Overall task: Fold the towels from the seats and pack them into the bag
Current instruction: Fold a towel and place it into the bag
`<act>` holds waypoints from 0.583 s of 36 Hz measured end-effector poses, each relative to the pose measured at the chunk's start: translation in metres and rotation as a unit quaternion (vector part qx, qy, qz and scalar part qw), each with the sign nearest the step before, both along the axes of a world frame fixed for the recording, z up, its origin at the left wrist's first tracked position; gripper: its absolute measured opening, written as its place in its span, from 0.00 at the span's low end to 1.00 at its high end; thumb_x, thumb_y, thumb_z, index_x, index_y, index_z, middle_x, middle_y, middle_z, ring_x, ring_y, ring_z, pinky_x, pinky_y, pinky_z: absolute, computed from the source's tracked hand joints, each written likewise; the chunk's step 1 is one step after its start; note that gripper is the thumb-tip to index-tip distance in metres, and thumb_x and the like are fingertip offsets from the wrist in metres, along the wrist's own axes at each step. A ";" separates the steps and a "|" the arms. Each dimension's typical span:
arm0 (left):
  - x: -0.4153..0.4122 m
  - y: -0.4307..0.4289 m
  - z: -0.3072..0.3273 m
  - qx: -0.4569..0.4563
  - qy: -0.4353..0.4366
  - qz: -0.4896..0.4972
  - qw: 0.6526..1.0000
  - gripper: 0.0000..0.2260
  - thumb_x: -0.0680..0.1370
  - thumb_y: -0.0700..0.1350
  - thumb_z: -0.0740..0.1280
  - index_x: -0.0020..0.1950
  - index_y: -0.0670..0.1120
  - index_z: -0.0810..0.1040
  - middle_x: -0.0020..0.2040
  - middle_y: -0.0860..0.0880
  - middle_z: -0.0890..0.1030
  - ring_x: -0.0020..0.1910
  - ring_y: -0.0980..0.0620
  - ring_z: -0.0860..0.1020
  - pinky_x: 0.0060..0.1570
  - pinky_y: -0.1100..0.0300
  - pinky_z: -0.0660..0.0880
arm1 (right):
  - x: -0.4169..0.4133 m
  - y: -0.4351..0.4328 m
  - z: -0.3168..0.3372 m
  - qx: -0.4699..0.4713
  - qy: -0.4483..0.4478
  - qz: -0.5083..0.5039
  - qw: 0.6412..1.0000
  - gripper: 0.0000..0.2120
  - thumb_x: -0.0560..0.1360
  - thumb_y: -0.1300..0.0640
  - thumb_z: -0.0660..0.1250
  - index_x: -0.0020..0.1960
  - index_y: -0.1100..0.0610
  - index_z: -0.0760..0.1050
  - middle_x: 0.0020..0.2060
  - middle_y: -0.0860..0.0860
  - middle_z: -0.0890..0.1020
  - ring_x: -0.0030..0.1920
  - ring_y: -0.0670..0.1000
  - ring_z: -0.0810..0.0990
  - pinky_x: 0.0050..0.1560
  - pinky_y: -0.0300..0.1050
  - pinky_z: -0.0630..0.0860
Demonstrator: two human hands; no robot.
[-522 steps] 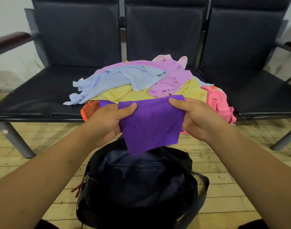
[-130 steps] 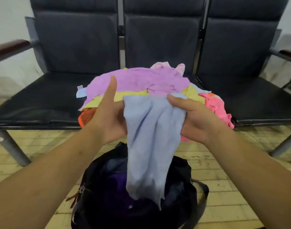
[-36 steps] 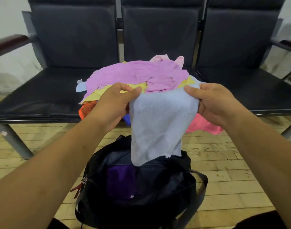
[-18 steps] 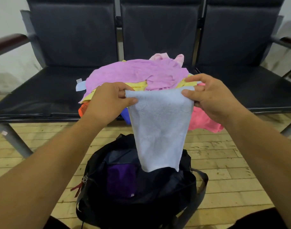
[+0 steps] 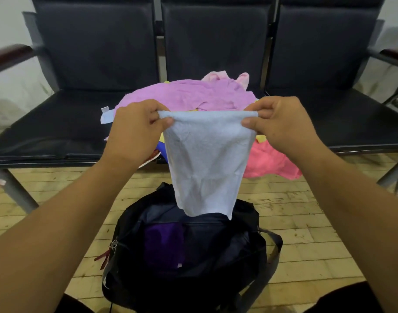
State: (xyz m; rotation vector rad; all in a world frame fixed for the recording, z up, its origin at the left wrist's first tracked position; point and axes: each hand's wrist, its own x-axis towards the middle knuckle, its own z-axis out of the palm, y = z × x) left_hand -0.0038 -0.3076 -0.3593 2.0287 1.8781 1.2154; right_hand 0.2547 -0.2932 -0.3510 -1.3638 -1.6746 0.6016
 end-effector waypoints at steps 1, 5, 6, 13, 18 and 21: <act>-0.001 0.000 0.000 0.008 -0.001 0.006 1.000 0.09 0.78 0.45 0.70 0.56 0.44 0.82 0.39 0.53 0.79 0.38 0.56 0.77 0.37 0.80 0.66 | -0.002 0.000 0.000 0.008 -0.001 0.000 1.000 0.07 0.73 0.65 0.74 0.51 0.60 0.82 0.41 0.52 0.86 0.40 0.48 0.85 0.44 0.40 0.82; -0.001 0.000 0.000 0.055 0.034 0.023 0.998 0.09 0.80 0.45 0.68 0.56 0.43 0.82 0.45 0.46 0.84 0.41 0.50 0.77 0.41 0.68 0.66 | -0.006 0.001 -0.001 0.036 -0.005 -0.012 0.999 0.06 0.74 0.63 0.74 0.50 0.60 0.82 0.40 0.50 0.85 0.35 0.41 0.82 0.39 0.33 0.79; 0.000 -0.001 -0.001 0.061 0.036 0.024 0.997 0.08 0.80 0.45 0.68 0.56 0.43 0.82 0.46 0.46 0.83 0.42 0.52 0.76 0.41 0.69 0.65 | -0.006 0.001 -0.002 0.045 -0.005 -0.016 0.999 0.05 0.74 0.62 0.74 0.50 0.60 0.82 0.40 0.50 0.85 0.36 0.42 0.83 0.40 0.34 0.79; 0.001 -0.002 0.006 -0.001 -0.136 -0.064 0.989 0.05 0.83 0.46 0.62 0.52 0.50 0.77 0.46 0.54 0.76 0.43 0.60 0.74 0.41 0.75 0.69 | -0.009 -0.006 0.006 0.043 0.114 0.030 0.992 0.01 0.79 0.60 0.68 0.49 0.58 0.78 0.45 0.49 0.81 0.47 0.48 0.80 0.49 0.41 0.79; 0.002 -0.005 0.003 -0.153 -0.359 -0.194 0.900 0.10 0.76 0.55 0.68 0.51 0.52 0.76 0.48 0.53 0.79 0.47 0.54 0.77 0.50 0.54 0.75 | -0.023 -0.016 0.012 -0.080 0.357 0.124 0.922 0.04 0.82 0.62 0.62 0.48 0.59 0.73 0.44 0.52 0.80 0.44 0.49 0.80 0.44 0.44 0.79; 0.006 -0.010 -0.011 -0.270 -0.318 -0.278 0.865 0.17 0.72 0.46 0.76 0.59 0.50 0.79 0.55 0.51 0.85 0.55 0.52 0.83 0.53 0.56 0.80 | -0.025 -0.016 0.017 -0.105 0.401 0.135 0.900 0.05 0.82 0.63 0.61 0.48 0.60 0.74 0.41 0.52 0.82 0.42 0.48 0.82 0.43 0.42 0.80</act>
